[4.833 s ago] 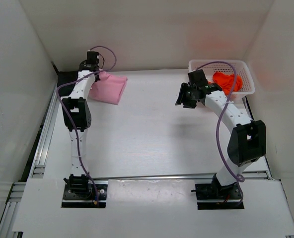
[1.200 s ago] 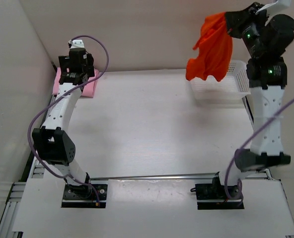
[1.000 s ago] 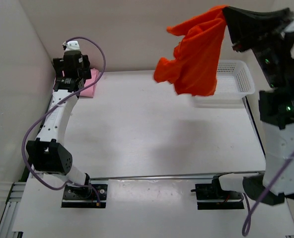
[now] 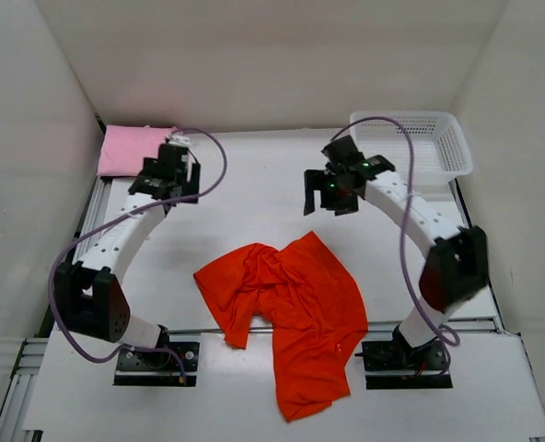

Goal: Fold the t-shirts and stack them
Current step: Move the tshirt to the center of the board, then flatten out the tshirt

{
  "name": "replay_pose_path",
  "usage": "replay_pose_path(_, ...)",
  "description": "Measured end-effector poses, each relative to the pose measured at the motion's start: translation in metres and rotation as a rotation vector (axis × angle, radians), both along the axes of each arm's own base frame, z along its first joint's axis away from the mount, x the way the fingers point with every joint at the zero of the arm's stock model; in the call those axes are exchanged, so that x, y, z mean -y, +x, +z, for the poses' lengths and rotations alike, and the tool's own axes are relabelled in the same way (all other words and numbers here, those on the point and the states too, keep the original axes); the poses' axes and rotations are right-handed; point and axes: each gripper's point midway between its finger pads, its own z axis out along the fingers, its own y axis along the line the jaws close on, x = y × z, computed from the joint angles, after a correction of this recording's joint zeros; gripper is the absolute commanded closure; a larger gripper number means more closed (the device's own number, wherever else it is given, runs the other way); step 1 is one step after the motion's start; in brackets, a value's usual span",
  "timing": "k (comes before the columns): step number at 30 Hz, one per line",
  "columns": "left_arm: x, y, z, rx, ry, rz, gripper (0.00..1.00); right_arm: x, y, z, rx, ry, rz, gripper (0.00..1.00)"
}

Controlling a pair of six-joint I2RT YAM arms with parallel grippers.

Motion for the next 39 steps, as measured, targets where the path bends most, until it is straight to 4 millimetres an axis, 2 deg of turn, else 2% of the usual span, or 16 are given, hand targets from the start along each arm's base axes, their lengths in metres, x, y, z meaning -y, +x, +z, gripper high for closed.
replay_pose_path(3, 0.034, -0.026, -0.045, -0.134, 0.013, -0.112, 0.0, 0.022, -0.019, 0.02, 0.064, 0.018, -0.013, 0.06)
replay_pose_path(5, 0.052, -0.047, -0.076, -0.235, 0.034, -0.184, 0.0, 0.034, -0.024, 0.015, 0.07, 0.002, -0.03, 0.06)
replay_pose_path(10, 0.085, -0.093, -0.138, -0.457, 0.082, -0.332, 0.0, 0.05, -0.05, -0.059, -0.091, -0.113, -0.039, 0.06)
replay_pose_path(12, 0.093, -0.109, -0.148, -0.517, 0.08, -0.378, 0.0, 0.055, -0.063, -0.086, -0.164, -0.163, -0.043, 0.06)
replay_pose_path(16, 0.118, -0.128, -0.154, -0.566, 0.046, -0.477, 0.0, 0.057, -0.073, -0.11, -0.213, -0.198, -0.063, 0.1)
replay_pose_path(20, 0.134, -0.146, -0.176, -0.654, 0.053, -0.542, 0.22, 0.057, -0.068, -0.126, -0.236, -0.222, -0.09, 0.44)
replay_pose_path(21, 0.133, -0.151, -0.185, -0.691, 0.059, -0.541, 0.37, 0.055, -0.066, -0.126, -0.233, -0.216, -0.092, 0.49)
replay_pose_path(22, 0.135, -0.152, -0.188, -0.712, 0.052, -0.542, 0.45, 0.054, -0.065, -0.126, -0.237, -0.214, -0.093, 0.57)
replay_pose_path(23, 0.136, -0.151, -0.188, -0.712, 0.046, -0.541, 0.52, 0.052, -0.064, -0.126, -0.237, -0.208, -0.096, 0.78)
replay_pose_path(25, 0.135, -0.151, -0.19, -0.724, 0.039, -0.535, 0.75, 0.045, -0.06, -0.126, -0.245, -0.189, -0.096, 0.95)
replay_pose_path(26, 0.132, -0.15, -0.191, -0.728, 0.037, -0.525, 0.75, 0.041, -0.058, -0.126, -0.247, -0.176, -0.097, 1.0)
replay_pose_path(29, 0.114, -0.138, -0.189, -0.724, 0.046, -0.46, 0.72, 0.034, -0.049, -0.124, -0.236, -0.164, -0.099, 1.0)
replay_pose_path(30, 0.107, -0.133, -0.188, -0.718, 0.046, -0.43, 0.64, 0.034, -0.047, -0.124, -0.226, -0.168, -0.103, 1.0)
replay_pose_path(33, 0.077, -0.11, -0.179, -0.679, 0.054, -0.318, 0.24, 0.046, -0.037, -0.122, -0.204, -0.189, -0.154, 1.0)
replay_pose_path(36, 0.056, -0.084, -0.159, -0.598, 0.071, -0.224, 0.19, 0.073, -0.024, -0.115, -0.187, -0.207, -0.236, 1.0)
replay_pose_path(39, 0.06, -0.072, -0.135, -0.506, 0.067, -0.228, 0.21, 0.093, -0.015, -0.106, -0.156, -0.22, -0.271, 0.85)
